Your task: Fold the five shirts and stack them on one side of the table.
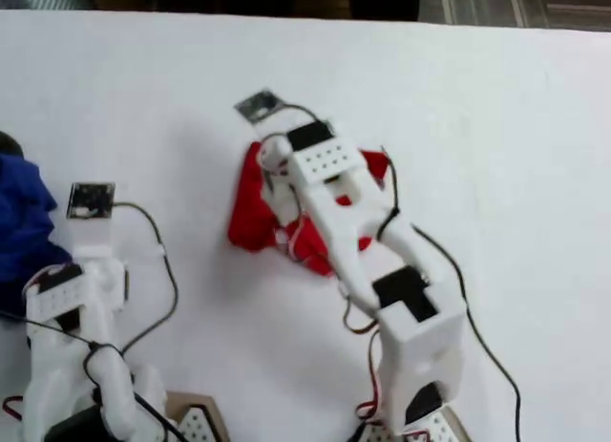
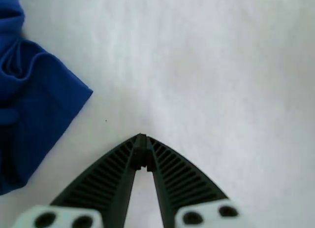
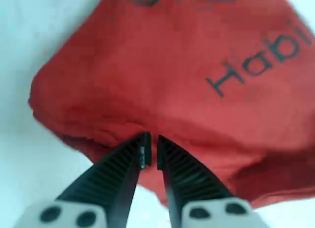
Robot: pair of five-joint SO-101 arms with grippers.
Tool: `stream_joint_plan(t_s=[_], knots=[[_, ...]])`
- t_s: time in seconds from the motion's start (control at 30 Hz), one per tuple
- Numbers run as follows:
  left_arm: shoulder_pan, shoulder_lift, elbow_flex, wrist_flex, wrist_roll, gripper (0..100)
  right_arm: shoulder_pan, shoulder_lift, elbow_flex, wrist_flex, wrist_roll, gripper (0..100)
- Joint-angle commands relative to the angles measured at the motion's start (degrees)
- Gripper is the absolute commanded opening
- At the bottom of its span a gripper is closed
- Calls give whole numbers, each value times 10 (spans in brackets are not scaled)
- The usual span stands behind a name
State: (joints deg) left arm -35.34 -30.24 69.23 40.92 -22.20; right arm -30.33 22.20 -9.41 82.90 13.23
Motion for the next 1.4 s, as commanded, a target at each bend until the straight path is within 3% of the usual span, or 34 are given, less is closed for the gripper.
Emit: stream_joint_plan(t_s=[0.0, 0.2, 0.53, 0.83, 0.93, 1.03, 1.13, 1.37], knots=[[4, -15, -1, -7, -2, 25, -8, -21, 2, 65, 47, 34], [4, -15, -1, -7, -2, 25, -17, -82, 65, 87, 114, 34], [4, -15, -1, -7, -2, 25, -11, -95, 203, -79, 118, 34], [4, -15, -1, -7, -2, 25, 53, -204, 111, 14, 118, 37], [4, -15, -1, -7, -2, 25, 123, -260, 55, 13, 77, 46], [4, -15, -1, -7, -2, 25, 185, -247, 32, -31, -7, 162], [4, -15, -1, -7, -2, 25, 209, -199, 29, -77, -22, 258], [4, -15, -1, -7, -2, 25, 196, -84, 24, -92, -24, 218]])
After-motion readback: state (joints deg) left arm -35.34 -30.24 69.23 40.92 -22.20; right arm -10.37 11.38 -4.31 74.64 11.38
